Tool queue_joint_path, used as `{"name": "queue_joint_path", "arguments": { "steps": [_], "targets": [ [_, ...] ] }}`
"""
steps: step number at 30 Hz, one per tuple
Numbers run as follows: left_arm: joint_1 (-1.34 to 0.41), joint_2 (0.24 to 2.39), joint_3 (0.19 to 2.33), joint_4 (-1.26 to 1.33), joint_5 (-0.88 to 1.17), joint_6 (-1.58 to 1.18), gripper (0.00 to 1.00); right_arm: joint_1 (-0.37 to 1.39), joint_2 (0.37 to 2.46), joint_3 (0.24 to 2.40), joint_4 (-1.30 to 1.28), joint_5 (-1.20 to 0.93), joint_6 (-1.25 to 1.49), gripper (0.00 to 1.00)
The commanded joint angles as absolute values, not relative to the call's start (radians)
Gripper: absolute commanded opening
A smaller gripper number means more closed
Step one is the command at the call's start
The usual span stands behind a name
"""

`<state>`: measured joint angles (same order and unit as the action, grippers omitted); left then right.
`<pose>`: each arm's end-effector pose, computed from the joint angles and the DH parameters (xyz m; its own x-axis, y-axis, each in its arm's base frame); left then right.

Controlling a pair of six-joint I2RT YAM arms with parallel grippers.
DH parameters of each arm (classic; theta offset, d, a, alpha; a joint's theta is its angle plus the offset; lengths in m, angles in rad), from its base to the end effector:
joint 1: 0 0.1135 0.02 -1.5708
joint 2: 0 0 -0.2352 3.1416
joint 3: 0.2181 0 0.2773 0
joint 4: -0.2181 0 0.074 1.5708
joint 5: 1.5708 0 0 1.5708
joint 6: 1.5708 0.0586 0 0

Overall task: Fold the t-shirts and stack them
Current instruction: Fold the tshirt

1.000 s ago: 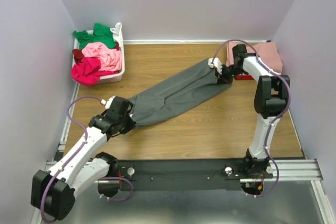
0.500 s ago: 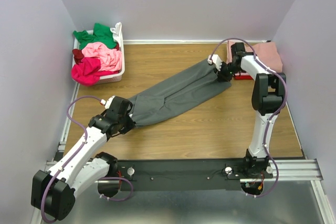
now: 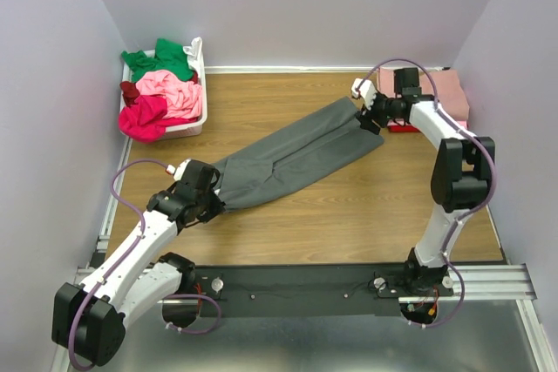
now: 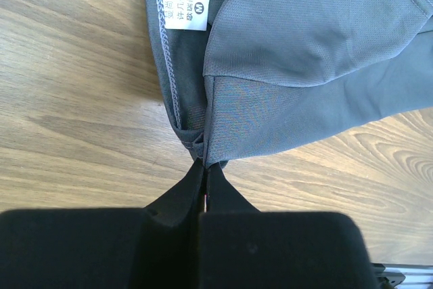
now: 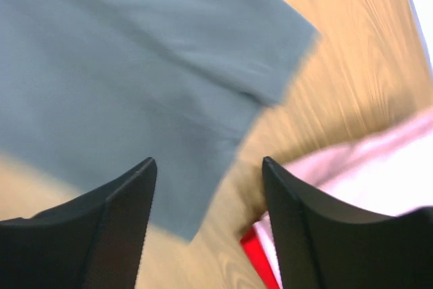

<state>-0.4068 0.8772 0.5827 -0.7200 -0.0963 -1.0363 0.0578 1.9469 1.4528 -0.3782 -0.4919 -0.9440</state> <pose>0.2006 -0.0803 0.1608 -0.6961 -0.6327 -0.3393 -0.4943 0.7651 -0.4128 0.4516 0.0539 0.1605 -0.1616 -0.7244 -0.6701 -0.8269 0.4700 -0.3087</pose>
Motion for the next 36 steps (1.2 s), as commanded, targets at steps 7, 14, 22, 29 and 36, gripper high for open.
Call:
{"name": "queue_joint_path", "arguments": {
  "steps": [7, 14, 22, 29, 36],
  "targets": [
    [-0.399, 0.87, 0.584, -0.712, -0.087, -1.025, 0.03, 0.078, 1.905, 1.362, -0.876, -0.58, -1.588, 0.72],
    [-0.399, 0.871, 0.584, -0.712, -0.09, -1.032, 0.03, 0.094, 1.944, 1.348, -0.752, -0.528, -1.494, 0.71],
    [-0.399, 0.867, 0.583, -0.716, -0.092, -1.035, 0.03, 0.115, 1.983, 1.355, -0.693, -0.482, -1.485, 0.71],
    [-0.399, 0.856, 0.578, -0.721, -0.091, -1.042, 0.03, 0.124, 2.019, 1.351, -0.686, -0.436, -1.483, 0.58],
    [-0.399, 0.839, 0.574, -0.719, -0.081, -1.049, 0.03, 0.124, 1.997, 1.29, -0.684, -0.397, -1.491, 0.3]
  ]
}}
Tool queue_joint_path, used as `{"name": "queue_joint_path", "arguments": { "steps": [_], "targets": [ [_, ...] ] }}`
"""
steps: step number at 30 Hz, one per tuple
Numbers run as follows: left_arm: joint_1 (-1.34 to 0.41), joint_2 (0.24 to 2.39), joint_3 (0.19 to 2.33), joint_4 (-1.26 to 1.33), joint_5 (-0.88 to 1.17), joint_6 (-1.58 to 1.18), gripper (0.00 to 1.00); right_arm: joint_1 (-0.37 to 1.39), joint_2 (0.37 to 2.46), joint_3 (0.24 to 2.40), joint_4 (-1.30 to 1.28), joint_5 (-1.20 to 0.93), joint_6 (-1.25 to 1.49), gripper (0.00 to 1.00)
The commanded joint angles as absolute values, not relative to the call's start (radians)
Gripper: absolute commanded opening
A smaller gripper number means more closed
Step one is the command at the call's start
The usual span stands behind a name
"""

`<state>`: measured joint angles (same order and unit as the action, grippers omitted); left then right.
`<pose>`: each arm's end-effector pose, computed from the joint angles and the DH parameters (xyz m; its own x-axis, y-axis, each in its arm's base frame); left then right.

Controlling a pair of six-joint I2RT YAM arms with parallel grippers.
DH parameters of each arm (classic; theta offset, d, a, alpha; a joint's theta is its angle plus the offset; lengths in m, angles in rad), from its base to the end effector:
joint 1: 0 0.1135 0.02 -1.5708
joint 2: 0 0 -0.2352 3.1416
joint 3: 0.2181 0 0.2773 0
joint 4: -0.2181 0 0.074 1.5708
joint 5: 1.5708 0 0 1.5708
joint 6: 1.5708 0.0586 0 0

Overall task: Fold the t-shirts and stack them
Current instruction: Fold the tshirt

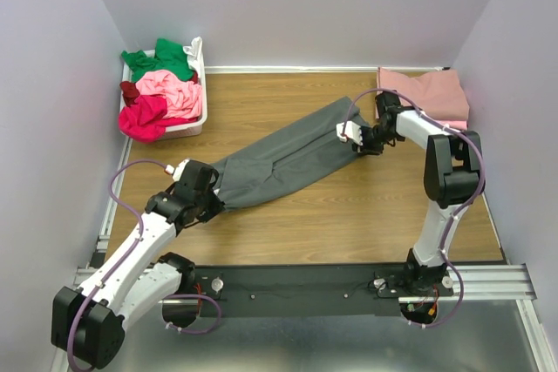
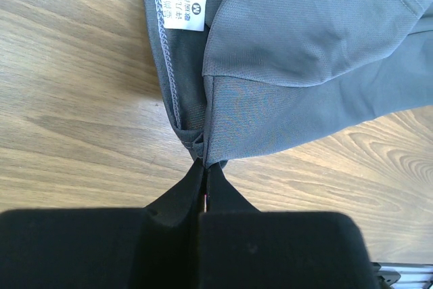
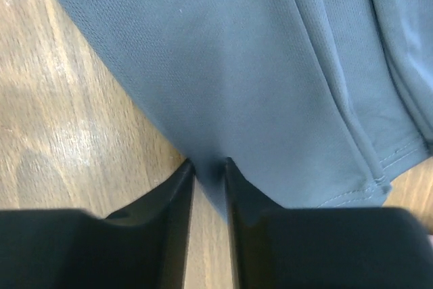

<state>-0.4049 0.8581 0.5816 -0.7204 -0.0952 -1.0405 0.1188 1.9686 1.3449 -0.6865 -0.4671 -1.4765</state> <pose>0.1997 -0.0795 0.1641 -0.6878 -0.6395 -0.3435 -0.4915 0.7585 -0.4280 0.3925 0.0734 0.0989 0.1297 -0.8797 -0.4574 -0.9760 -0.0318 -0.2155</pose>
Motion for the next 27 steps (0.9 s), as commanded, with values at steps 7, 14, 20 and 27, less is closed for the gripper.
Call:
{"name": "queue_joint_path", "arguments": {
  "steps": [7, 14, 20, 27],
  "targets": [
    [-0.399, 0.827, 0.565, -0.718, -0.061, -1.051, 0.03, 0.124, 1.941, 1.207, -0.689, -0.41, -1.5, 0.04],
    [-0.399, 0.819, 0.554, -0.71, -0.037, -1.051, 0.03, 0.124, 1.741, 0.999, -0.712, -0.376, -1.546, 0.0],
    [-0.399, 0.812, 0.548, -0.707, -0.014, -1.043, 0.03, 0.124, 1.491, 0.807, -0.804, -0.321, -1.568, 0.0],
    [-0.397, 0.802, 0.568, -0.733, -0.005, -1.013, 0.08, 0.124, 1.243, 0.68, -0.937, -0.307, -1.534, 0.02]
  ]
}}
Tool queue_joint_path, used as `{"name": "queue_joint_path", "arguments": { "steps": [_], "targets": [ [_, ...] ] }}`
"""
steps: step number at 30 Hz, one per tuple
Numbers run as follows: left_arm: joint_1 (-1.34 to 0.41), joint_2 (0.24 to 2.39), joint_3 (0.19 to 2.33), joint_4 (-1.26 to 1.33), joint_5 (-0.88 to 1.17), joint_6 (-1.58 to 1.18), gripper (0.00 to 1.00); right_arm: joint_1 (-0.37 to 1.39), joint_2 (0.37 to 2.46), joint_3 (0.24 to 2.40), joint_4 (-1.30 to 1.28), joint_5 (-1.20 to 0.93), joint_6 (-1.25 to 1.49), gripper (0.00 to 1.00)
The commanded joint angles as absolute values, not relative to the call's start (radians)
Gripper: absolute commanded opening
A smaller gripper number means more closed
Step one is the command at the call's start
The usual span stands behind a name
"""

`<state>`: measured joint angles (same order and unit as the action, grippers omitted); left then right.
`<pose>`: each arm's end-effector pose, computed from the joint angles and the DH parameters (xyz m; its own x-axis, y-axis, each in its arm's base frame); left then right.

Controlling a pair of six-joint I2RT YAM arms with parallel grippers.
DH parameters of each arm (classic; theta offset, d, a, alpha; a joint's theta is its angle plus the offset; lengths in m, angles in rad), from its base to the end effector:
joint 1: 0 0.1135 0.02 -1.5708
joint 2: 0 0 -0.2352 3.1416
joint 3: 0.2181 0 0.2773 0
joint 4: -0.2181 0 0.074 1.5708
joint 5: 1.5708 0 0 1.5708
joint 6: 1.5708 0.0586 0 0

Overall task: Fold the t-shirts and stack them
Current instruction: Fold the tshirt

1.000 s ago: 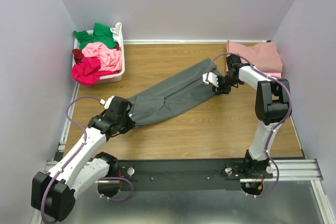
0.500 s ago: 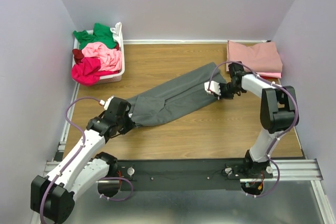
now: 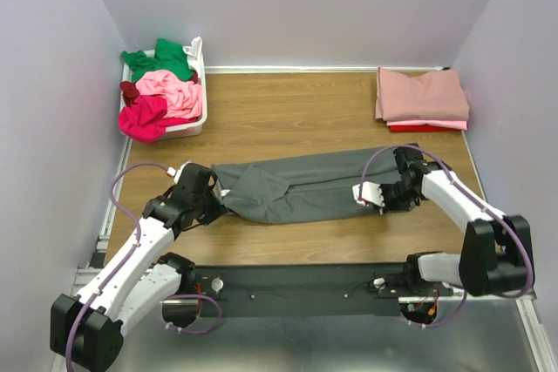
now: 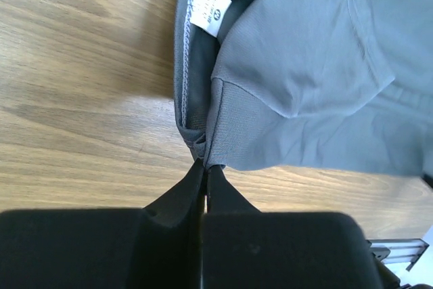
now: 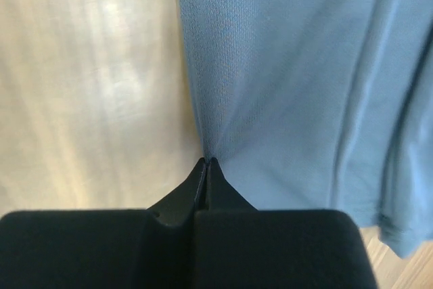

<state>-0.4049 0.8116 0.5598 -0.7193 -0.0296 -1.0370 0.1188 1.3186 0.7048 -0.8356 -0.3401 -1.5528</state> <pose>0.1938 -0.0812 0.1653 -0.7118 -0.6311 -0.3082 -0.4607 0.7508 -0.4734 0.2289 0.0470 0.1061 0.1341 -0.9333 -0.3332 -0.9882 -0.1009 -0.1151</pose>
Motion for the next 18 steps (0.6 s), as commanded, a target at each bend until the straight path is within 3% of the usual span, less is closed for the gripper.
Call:
{"name": "queue_joint_path", "arguments": {
  "steps": [1, 2, 3, 6, 7, 8, 9, 12, 18],
  "targets": [
    [-0.399, 0.805, 0.575, -0.736, 0.0, -1.003, 0.11, 0.123, 1.22, 0.678, -0.951, -0.31, -1.522, 0.06],
    [-0.399, 0.808, 0.577, -0.733, 0.032, -0.994, 0.14, 0.124, 1.182, 0.681, -0.954, -0.32, -1.503, 0.11],
    [-0.4, 0.81, 0.581, -0.729, 0.058, -0.97, 0.22, 0.124, 1.16, 0.696, -0.962, -0.331, -1.47, 0.28],
    [-0.406, 0.808, 0.592, -0.732, 0.072, -0.95, 0.35, 0.124, 1.106, 0.754, -0.989, -0.428, -1.43, 0.49],
    [-0.41, 0.811, 0.603, -0.732, 0.071, -0.945, 0.53, 0.124, 1.103, 0.784, -1.011, -0.463, -1.404, 0.57],
    [-0.411, 0.821, 0.609, -0.735, 0.075, -0.93, 0.64, 0.124, 1.109, 0.835, -1.017, -0.538, -1.373, 0.62],
    [-0.411, 0.831, 0.621, -0.739, 0.077, -0.924, 0.67, 0.124, 1.12, 0.865, -1.02, -0.575, -1.358, 0.69],
    [-0.411, 0.885, 0.646, -0.756, 0.072, -0.887, 0.68, 0.169, 1.192, 0.963, -1.023, -0.681, -1.313, 0.71],
    [-0.41, 0.879, 0.71, -0.714, 0.089, -0.781, 0.68, 0.397, 1.478, 1.13, -0.861, -0.756, -0.959, 0.71]
  ]
}}
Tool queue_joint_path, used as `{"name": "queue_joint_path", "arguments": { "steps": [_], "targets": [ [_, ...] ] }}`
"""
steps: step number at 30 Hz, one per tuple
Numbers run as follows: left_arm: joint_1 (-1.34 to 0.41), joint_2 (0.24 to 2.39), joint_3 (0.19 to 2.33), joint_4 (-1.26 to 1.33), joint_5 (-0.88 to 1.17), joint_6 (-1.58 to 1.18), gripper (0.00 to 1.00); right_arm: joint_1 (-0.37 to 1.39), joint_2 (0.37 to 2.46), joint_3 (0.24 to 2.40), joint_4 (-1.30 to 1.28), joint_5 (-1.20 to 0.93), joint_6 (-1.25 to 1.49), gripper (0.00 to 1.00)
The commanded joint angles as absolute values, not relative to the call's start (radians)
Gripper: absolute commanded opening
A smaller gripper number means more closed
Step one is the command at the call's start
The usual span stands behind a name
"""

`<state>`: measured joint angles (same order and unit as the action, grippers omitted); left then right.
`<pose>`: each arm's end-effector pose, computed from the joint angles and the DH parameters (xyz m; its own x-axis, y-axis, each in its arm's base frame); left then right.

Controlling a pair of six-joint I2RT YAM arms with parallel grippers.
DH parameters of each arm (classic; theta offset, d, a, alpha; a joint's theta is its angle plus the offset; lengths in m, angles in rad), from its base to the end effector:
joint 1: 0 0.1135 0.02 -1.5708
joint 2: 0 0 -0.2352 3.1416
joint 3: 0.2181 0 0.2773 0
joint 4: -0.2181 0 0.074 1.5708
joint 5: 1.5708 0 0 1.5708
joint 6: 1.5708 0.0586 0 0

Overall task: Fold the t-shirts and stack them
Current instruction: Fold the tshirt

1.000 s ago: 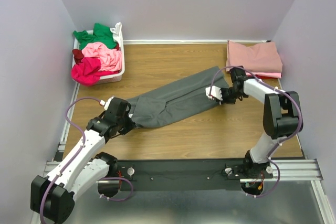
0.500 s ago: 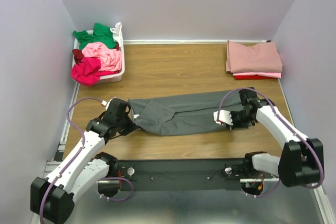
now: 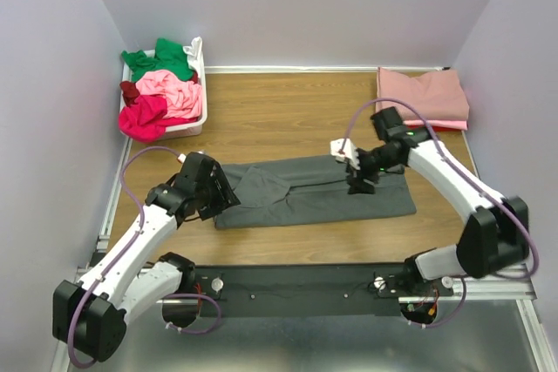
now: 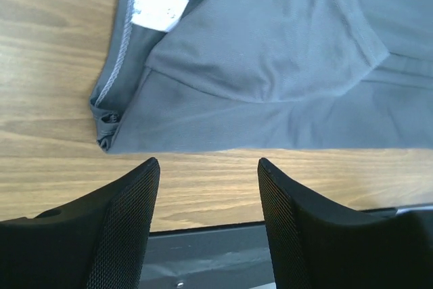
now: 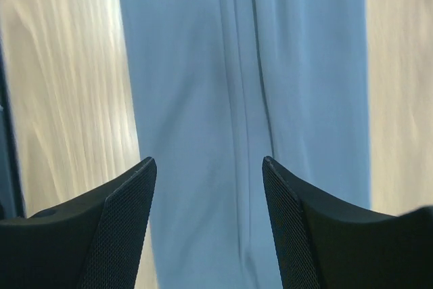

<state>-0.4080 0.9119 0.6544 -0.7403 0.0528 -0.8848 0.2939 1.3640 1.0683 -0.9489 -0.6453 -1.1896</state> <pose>0.2052 -0.0921 0.1772 -0.8155 -0.4893 -0.3091 -0.3292 0.8314 -0.4476 0.2644 0.1168 0.2077 0.0487 -0.7600 -0.6480 -0.9963 0.0090 -0.0855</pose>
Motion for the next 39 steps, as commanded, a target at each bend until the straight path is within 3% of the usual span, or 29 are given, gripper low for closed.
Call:
{"name": "queue_joint_path", "arguments": {
  "steps": [1, 5, 10, 14, 18, 25, 39],
  "targets": [
    [-0.41, 0.844, 0.733, -0.691, 0.115, -0.749, 0.7, 0.455, 1.576, 1.208, -0.83, -0.778, -0.869, 0.71],
    [-0.407, 0.763, 0.811, -0.566, 0.124, -0.608, 0.81, 0.569, 1.835, 1.466, -0.799, -0.854, -0.684, 0.71],
    [-0.403, 0.594, 0.865, -0.421, -0.09, -0.444, 0.92, 0.667, 2.166, 1.905, -0.793, -0.907, -0.451, 0.71],
    [-0.403, 0.497, 0.841, -0.301, -0.077, -0.377, 0.92, 0.729, 2.408, 2.139, -0.781, -0.897, -0.286, 0.71],
    [-0.403, 0.425, 0.799, -0.279, -0.054, -0.333, 0.92, 0.779, 2.546, 2.339, -0.714, -0.76, -0.129, 0.71],
    [-0.405, 0.224, 0.675, -0.199, -0.046, -0.342, 0.94, 0.782, 2.641, 2.385, -0.629, -0.683, -0.063, 0.71],
    [-0.405, 0.13, 0.63, -0.181, -0.086, -0.344, 0.98, 0.788, 2.62, 2.362, -0.627, -0.598, -0.137, 0.71]
  ]
}}
